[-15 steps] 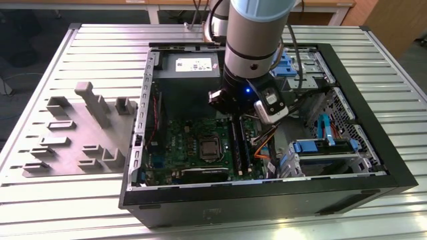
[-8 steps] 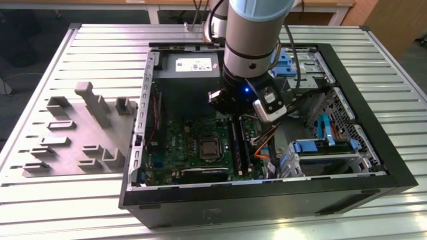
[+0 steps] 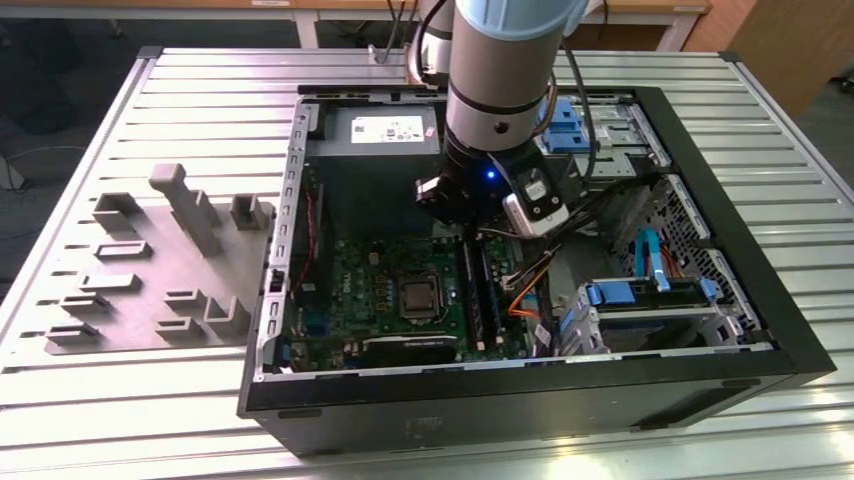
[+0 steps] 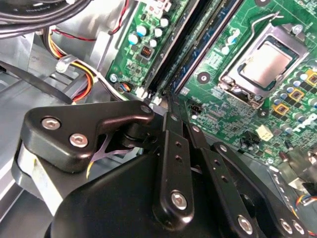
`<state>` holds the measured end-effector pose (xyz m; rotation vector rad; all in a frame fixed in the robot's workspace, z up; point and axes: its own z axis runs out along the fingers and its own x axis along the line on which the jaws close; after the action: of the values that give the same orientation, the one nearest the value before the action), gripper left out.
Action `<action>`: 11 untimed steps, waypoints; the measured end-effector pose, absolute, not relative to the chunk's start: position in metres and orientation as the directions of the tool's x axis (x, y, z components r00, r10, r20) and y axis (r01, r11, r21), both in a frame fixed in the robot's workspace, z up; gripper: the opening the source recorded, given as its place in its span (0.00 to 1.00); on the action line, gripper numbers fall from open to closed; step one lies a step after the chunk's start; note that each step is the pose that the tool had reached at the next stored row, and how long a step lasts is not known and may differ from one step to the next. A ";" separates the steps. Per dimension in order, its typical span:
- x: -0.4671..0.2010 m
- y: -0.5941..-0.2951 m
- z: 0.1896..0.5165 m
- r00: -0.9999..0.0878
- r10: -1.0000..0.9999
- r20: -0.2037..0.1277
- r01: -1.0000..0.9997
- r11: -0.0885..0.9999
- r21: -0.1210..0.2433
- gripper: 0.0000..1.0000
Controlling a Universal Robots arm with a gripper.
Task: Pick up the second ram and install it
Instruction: 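Press down the second ram until it locks into place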
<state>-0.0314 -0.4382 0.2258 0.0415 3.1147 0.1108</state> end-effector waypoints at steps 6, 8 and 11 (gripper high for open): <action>-0.031 -0.438 0.222 -0.999 0.028 -0.024 0.026 0.997 0.071 0.11; -0.031 -0.438 0.222 -0.999 0.028 -0.024 0.026 0.997 0.071 0.11; -0.031 -0.438 0.220 -0.999 0.028 -0.024 0.026 0.997 0.071 0.11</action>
<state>-0.0314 -0.4380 0.2204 0.0416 3.1148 0.1099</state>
